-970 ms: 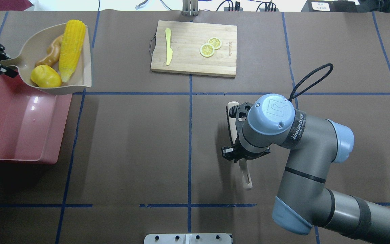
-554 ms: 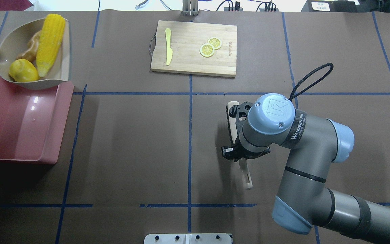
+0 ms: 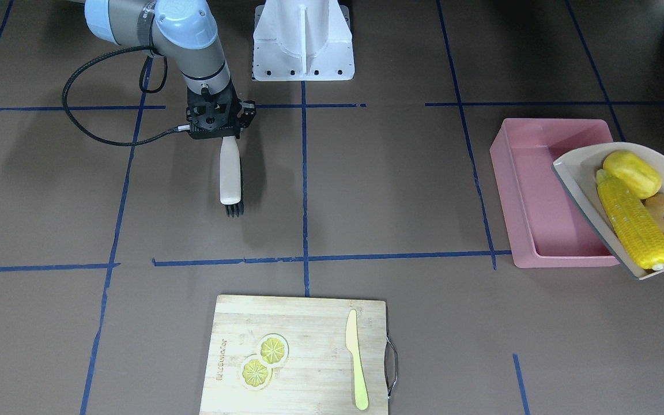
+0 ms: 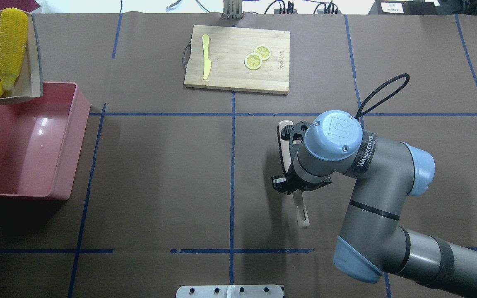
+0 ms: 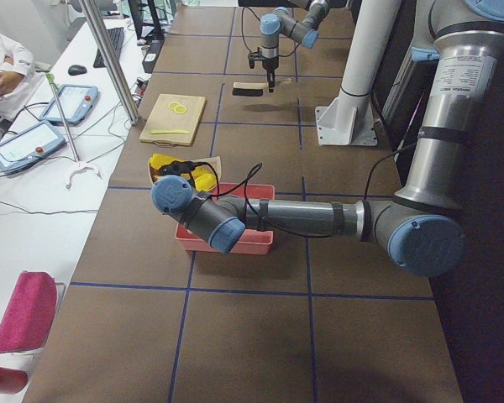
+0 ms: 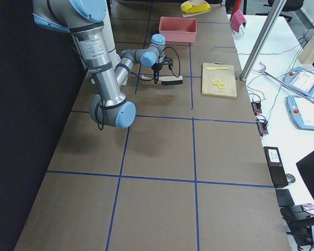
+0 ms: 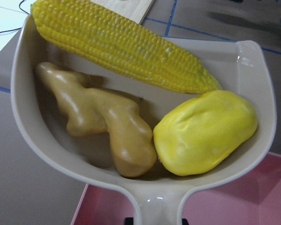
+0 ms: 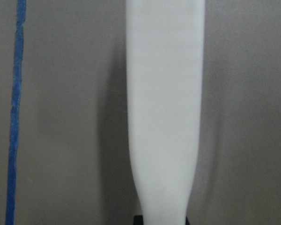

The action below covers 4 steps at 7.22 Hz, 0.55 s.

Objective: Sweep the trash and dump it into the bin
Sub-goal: 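Tip the dustpan with the left gripper to dump items into the bin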

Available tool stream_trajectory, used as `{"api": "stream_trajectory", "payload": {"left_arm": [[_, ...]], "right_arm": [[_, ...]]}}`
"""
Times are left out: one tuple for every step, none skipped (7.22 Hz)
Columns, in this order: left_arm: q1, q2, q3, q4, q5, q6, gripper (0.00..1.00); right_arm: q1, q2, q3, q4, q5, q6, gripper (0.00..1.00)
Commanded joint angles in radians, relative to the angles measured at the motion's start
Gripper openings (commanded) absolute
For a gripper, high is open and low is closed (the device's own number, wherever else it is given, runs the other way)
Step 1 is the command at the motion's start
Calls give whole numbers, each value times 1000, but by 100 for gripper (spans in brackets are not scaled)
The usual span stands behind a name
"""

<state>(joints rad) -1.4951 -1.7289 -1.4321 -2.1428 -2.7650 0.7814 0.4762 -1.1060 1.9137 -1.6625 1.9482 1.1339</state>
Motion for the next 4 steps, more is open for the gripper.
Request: {"api": "stream_trajectory", "payload": {"left_arm": [[29,3,-5,1,118,96,0],[35,5,-5,9,154,160,0],[33,3,-4,35,159,192,0],[33,2,-2,76,157,197,0]], "right_arm": [[1,2,1,1,2,0,0],[1,0,2,1,2,0,0],[2,0,2,1,2,0,0],[2,0,2,1,2,0,0]]}}
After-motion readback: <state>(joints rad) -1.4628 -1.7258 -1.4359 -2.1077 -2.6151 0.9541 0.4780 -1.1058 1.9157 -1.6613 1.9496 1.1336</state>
